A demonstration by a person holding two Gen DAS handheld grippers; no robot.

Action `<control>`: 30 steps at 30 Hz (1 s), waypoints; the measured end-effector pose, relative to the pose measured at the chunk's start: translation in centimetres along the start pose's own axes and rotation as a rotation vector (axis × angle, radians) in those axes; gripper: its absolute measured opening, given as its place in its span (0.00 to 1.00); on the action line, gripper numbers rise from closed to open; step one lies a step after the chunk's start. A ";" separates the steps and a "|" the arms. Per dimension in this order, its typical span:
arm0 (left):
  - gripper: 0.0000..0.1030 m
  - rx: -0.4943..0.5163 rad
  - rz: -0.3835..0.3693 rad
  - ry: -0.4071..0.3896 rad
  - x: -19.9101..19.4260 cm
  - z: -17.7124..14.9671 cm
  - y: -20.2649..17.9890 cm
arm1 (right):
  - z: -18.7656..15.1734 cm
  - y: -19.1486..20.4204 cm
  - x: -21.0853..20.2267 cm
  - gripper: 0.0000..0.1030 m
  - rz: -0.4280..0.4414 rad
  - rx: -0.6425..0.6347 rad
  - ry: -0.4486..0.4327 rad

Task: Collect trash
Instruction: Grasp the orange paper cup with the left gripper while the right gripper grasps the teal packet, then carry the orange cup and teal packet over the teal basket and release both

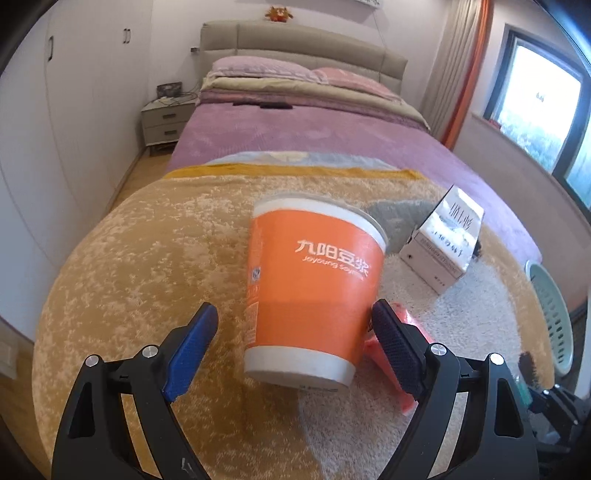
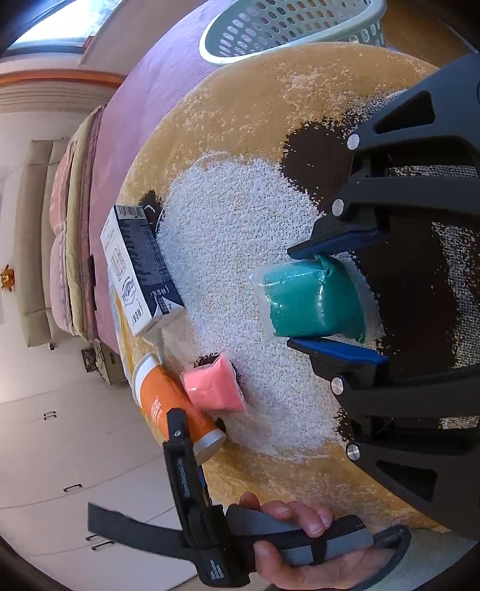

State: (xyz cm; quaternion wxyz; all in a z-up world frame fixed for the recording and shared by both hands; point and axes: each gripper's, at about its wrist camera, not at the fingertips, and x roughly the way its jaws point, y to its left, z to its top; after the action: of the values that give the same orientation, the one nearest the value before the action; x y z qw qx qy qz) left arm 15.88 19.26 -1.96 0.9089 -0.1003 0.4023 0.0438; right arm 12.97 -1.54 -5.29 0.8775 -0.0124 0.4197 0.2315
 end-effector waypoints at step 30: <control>0.58 0.091 -0.135 -0.215 -9.0 0.2 -6.0 | -0.5 -4.0 -3.9 0.38 0.048 0.151 -0.115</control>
State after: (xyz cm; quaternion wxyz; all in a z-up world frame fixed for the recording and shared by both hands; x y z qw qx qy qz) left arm 10.90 13.42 5.71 0.9513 -0.0806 0.2963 -0.0253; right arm 12.14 -6.78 -3.39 0.8928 0.0770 0.3851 0.2208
